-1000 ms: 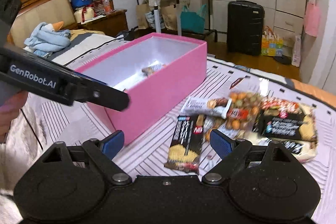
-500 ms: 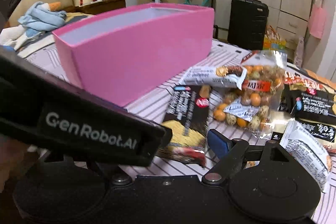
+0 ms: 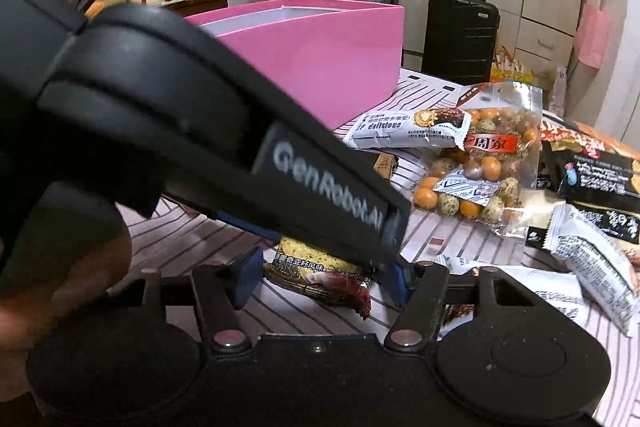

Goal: Organize snacks
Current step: 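Grasp a second black NB cracker packet with the left gripper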

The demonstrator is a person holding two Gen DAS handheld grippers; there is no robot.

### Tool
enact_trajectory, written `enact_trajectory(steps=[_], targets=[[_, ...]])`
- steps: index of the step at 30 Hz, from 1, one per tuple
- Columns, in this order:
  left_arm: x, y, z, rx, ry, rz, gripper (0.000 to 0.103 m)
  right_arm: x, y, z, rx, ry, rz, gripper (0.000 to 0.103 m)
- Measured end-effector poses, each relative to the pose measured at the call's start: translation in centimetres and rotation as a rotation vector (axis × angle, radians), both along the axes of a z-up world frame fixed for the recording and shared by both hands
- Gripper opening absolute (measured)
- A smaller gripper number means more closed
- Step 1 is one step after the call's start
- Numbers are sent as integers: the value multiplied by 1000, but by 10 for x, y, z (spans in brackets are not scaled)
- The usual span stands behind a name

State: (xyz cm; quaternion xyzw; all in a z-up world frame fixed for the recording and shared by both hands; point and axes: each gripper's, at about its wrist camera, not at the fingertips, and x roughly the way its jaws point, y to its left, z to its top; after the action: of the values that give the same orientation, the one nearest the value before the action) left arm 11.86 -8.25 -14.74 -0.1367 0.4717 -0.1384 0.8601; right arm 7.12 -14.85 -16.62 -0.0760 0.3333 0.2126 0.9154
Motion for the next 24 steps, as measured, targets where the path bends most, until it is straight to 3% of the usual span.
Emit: enact_trajectory(steps=[4, 6, 12, 24], targets=[[1, -5, -1, 39, 4, -39, 52, 3, 1, -2, 7, -18, 4, 71], [3, -7, 0, 46, 13, -56, 51, -1, 3, 0, -5, -23, 7, 63], [3, -4, 5, 39, 52, -83, 48, -14, 8, 10, -20, 1, -14, 62], [-24, -3, 47, 53, 108, -201, 48, -42, 16, 68, -47, 86, -75, 61]])
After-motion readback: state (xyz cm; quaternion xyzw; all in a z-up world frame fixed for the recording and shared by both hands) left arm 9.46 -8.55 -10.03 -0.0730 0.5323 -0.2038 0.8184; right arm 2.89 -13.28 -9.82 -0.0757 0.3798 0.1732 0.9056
